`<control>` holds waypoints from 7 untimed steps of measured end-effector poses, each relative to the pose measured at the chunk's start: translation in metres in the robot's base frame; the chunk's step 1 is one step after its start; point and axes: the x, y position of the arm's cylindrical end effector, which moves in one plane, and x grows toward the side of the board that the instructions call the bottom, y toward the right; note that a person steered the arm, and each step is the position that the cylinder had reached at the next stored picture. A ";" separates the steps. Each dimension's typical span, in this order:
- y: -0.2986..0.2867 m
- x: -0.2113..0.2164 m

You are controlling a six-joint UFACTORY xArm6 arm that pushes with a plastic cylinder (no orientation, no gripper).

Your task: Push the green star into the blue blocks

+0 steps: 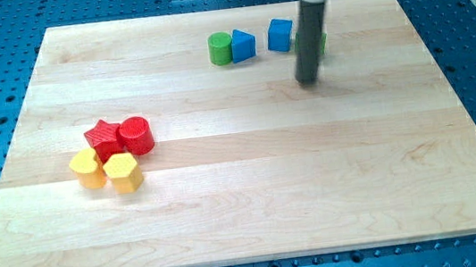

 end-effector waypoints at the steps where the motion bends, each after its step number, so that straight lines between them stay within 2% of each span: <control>1: 0.010 -0.019; 2: 0.010 -0.064; 5: 0.020 -0.081; 6: 0.056 -0.121; 7: 0.061 -0.163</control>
